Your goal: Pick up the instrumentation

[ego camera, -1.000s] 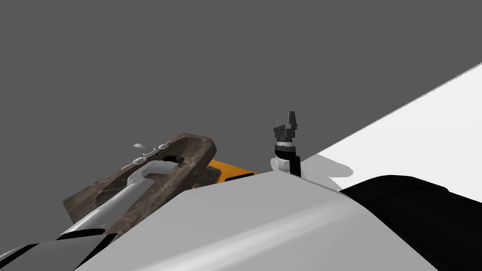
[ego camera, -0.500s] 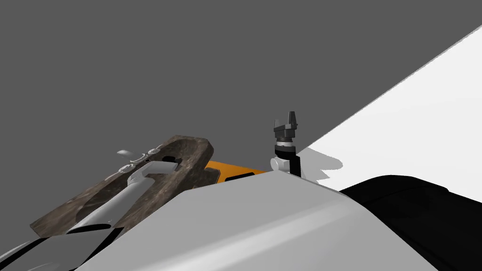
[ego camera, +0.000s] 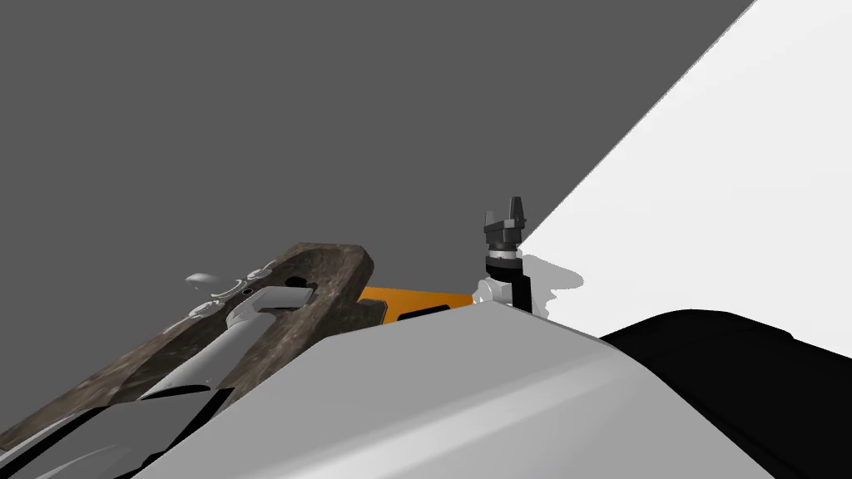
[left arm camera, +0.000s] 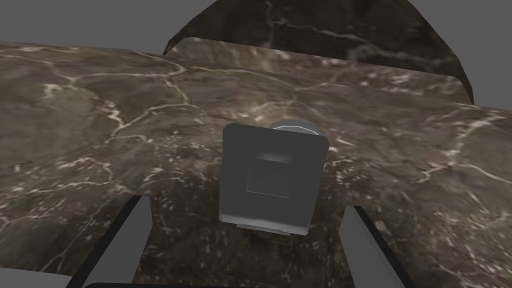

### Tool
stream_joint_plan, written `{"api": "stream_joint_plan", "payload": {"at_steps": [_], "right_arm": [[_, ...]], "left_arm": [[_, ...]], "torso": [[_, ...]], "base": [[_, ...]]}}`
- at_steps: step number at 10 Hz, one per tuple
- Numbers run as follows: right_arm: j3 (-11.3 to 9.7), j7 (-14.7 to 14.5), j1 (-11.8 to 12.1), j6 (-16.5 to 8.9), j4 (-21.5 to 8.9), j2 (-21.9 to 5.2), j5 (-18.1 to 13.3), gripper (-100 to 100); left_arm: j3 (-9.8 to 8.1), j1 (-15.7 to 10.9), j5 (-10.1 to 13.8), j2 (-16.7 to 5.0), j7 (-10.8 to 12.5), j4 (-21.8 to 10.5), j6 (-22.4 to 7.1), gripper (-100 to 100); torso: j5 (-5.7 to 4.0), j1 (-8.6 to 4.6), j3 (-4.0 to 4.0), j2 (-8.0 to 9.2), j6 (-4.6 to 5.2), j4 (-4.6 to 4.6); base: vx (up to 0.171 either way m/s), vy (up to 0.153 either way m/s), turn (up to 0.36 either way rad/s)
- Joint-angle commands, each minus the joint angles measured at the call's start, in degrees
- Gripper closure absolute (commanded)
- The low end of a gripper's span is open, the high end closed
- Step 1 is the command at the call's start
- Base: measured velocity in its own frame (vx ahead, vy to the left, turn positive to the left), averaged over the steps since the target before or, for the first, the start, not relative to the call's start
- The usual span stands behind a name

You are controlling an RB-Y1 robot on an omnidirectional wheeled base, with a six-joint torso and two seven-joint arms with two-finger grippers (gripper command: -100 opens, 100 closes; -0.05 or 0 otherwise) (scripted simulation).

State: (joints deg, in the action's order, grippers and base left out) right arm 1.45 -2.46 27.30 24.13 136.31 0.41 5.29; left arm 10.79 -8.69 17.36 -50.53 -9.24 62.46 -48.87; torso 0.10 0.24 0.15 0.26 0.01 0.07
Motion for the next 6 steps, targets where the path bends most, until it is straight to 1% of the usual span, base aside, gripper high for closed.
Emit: {"api": "stream_joint_plan", "payload": {"at_steps": [1, 2, 3, 6], "right_arm": [[0.0, 0.0, 0.0, 0.0, 0.0, 0.0, 0.0, 0], [0.0, 0.0, 0.0, 0.0, 0.0, 0.0, 0.0, 0], [0.0, 0.0, 0.0, 0.0, 0.0, 0.0, 0.0, 0], [0.0, 0.0, 0.0, 0.0, 0.0, 0.0, 0.0, 0]], "left_arm": [[-0.61, -0.5, -0.7, 0.6, 0.7, -2.0, 0.0, -100], [-0.33, -0.5, -0.4, 0.4, 0.3, -1.4, 0.1, -100], [-0.36, -0.5, -0.4, 0.5, 0.4, -1.6, 0.1, 100], [-0.35, -0.5, -0.4, 0.5, 0.4, -1.6, 0.0, 100]], "torso": [[0.0, 0.0, 0.0, 0.0, 0.0, 0.0], [0.0, 0.01, -0.01, -0.01, 0.01, 0.0], [0.0, -0.02, -0.08, -0.16, -0.05, -0.03], [-0.02, -0.1, -0.19, -0.36, -0.02, -0.06]], "base": [[-0.098, 0.037, -0.236], [-0.042, 0.02, -0.051], [-0.008, 0.004, 0.012], [-0.002, 0.001, 0.0]]}}
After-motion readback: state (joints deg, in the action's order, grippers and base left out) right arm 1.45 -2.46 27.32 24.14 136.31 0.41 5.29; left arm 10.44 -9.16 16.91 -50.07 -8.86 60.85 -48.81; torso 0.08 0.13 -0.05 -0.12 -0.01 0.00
